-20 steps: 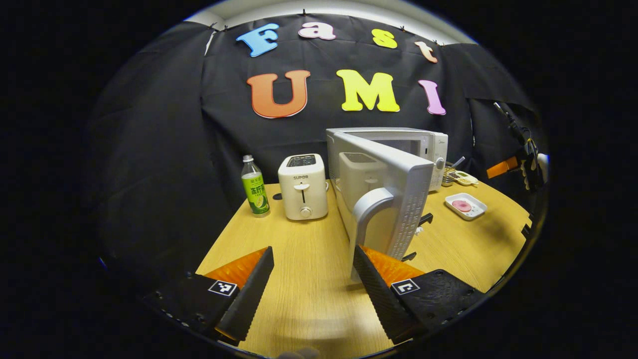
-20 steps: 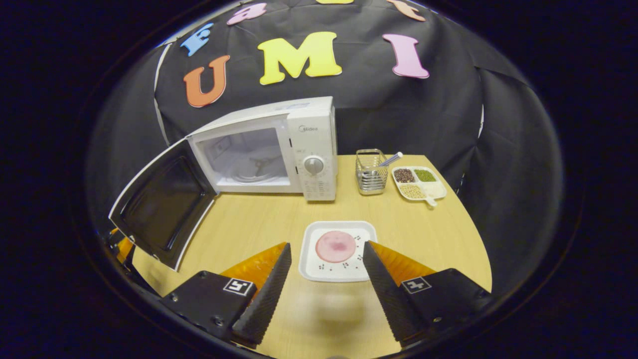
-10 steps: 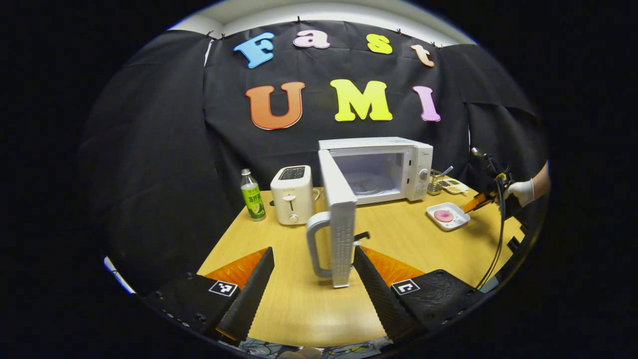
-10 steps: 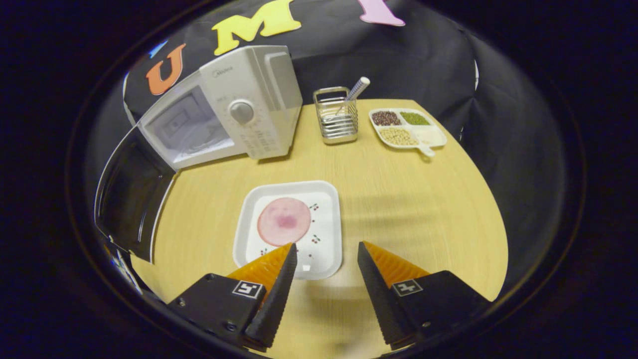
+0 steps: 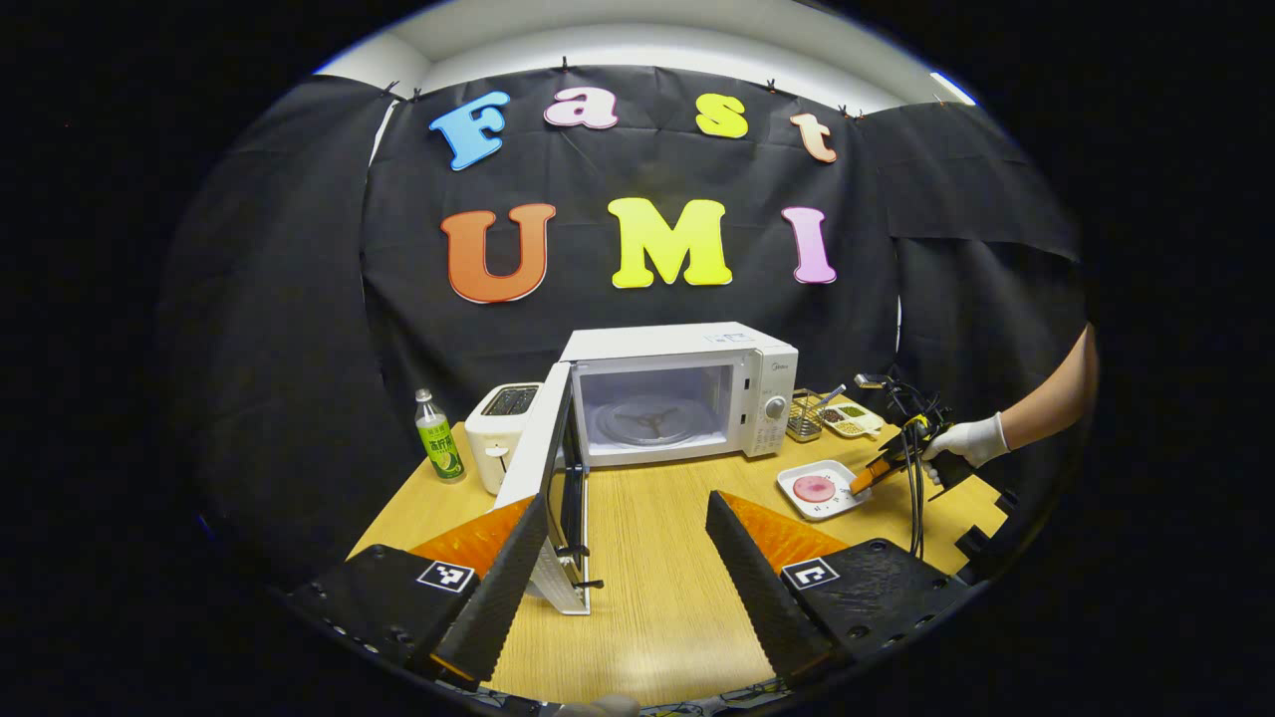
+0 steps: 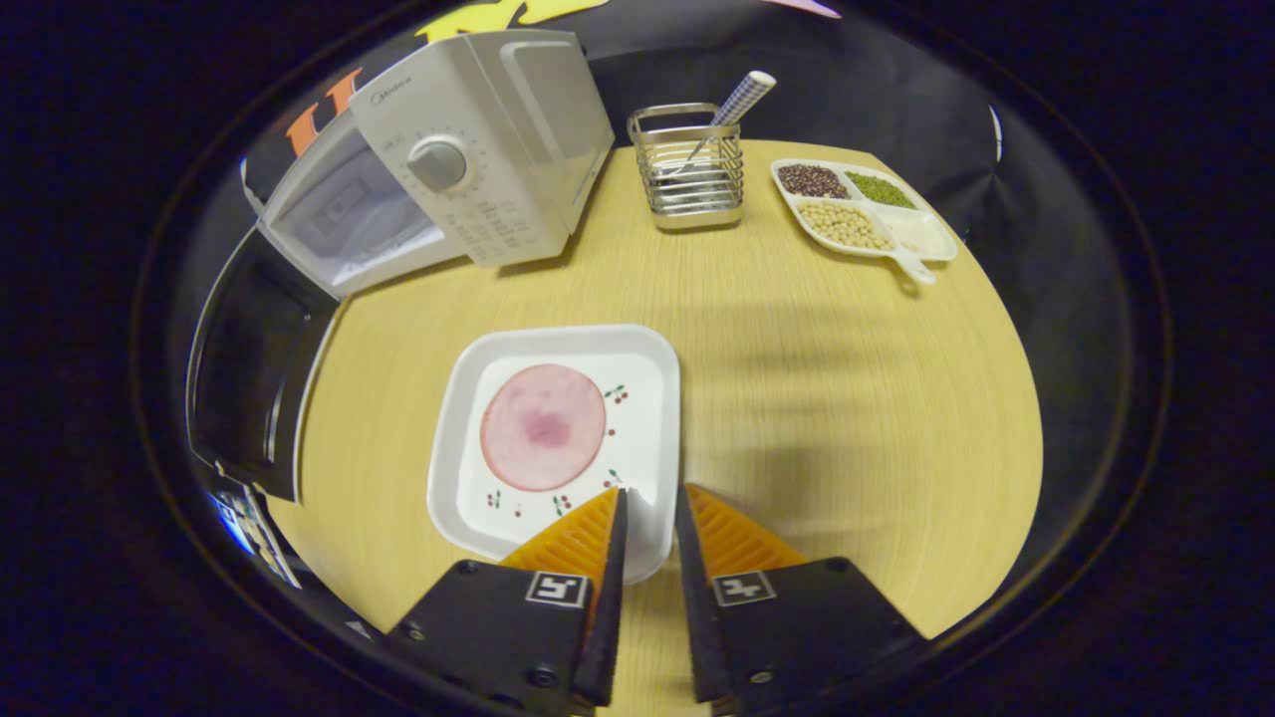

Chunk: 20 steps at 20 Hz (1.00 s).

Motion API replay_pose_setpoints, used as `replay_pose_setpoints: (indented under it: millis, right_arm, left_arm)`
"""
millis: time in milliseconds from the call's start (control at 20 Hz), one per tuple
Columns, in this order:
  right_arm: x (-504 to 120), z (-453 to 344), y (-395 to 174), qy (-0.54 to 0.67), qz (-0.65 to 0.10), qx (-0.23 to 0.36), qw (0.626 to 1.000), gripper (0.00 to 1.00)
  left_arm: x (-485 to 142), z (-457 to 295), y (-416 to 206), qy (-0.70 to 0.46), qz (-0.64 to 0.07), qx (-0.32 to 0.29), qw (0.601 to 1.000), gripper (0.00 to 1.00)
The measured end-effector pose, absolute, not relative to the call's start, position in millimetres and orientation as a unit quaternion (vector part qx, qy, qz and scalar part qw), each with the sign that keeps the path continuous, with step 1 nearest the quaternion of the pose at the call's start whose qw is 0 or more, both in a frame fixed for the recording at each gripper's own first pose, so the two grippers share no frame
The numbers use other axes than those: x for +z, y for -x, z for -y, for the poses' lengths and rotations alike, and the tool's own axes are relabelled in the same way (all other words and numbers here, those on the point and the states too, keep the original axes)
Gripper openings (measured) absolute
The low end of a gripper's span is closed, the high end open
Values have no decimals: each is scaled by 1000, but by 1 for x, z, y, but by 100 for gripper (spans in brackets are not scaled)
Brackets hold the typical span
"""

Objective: Open the microwave oven with the left hand, put the food in, and close the microwave oven.

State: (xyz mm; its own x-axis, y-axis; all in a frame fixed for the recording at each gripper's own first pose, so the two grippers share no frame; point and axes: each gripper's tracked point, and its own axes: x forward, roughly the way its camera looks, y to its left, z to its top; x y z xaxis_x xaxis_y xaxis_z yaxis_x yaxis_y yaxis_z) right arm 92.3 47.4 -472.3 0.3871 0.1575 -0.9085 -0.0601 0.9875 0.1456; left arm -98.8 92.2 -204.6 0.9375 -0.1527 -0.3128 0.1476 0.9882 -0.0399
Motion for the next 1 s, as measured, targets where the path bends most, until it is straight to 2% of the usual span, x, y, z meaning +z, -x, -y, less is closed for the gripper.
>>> replay_pose_setpoints:
  millis: [50,100,250,400,1000]
  right_arm:
    - [-472,-47,-92,-41,-553,61,830,13]
    - [-474,-47,-91,-40,-560,59,826,19]
    - [-475,-48,-89,-56,-570,48,818,4]
    - [-475,-51,-87,-79,-573,44,815,4]
    - [-429,-117,-82,-256,-479,97,834,4]
  left_arm:
    - [-205,-92,98,4,-161,-75,984,96]
    - [-204,-92,97,2,-160,-75,984,96]
    - [-200,-92,91,-5,-153,-77,985,96]
    - [-197,-92,87,-10,-147,-78,986,96]
    - [-172,-86,88,-16,-138,-95,986,96]
